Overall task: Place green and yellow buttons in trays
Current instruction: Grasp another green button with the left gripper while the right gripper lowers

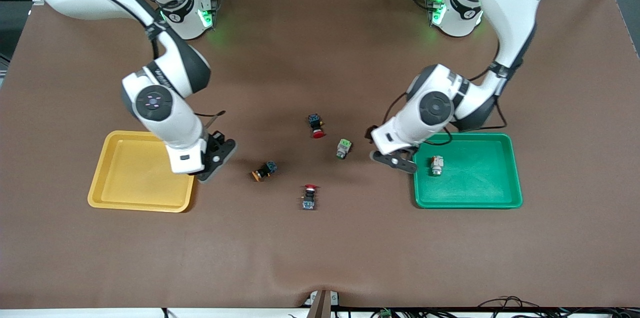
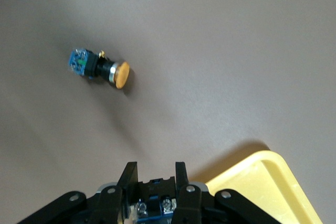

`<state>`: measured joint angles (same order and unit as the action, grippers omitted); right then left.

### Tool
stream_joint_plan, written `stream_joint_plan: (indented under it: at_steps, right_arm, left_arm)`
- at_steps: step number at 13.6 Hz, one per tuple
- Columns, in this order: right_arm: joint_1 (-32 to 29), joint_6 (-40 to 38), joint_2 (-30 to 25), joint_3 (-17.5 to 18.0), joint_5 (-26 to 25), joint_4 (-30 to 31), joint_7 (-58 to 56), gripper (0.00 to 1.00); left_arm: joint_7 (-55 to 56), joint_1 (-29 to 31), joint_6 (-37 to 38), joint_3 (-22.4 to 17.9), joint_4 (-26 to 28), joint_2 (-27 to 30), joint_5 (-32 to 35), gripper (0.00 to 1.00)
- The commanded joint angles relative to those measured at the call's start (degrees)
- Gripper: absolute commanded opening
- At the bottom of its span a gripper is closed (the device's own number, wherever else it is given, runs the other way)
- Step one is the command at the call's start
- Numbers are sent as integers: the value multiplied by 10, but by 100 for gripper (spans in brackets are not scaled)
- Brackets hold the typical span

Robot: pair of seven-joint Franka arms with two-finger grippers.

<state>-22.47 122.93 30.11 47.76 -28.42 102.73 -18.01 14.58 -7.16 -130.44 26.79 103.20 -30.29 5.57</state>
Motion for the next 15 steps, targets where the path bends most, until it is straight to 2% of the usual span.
stream_joint_plan:
  at_steps: [1,5,9,10,13,15]
  right_arm:
    - [-25,7,-17,25,-2,27,-11,0]
    - [-34,8,-16,24,-1,18,-4,0]
    - [-60,1,-16,23,-2,8,20,0]
    - [-64,1,-16,22,-2,7,23,0]
    - [-88,-16,-16,22,-2,11,1,0]
    - [-101,-48,-15,22,-2,10,-34,0]
  left_arm:
    - [18,-34,-15,-2,-32,-22,14,100]
    - [38,-72,-113,-9,-31,-71,38,100]
    - [55,-78,-191,-15,-25,-107,68,100]
    - [63,-85,-205,-17,-25,-116,69,100]
    - [70,-135,-220,-66,-25,-119,68,100]
    - [97,-142,-221,-70,-24,-123,68,100]
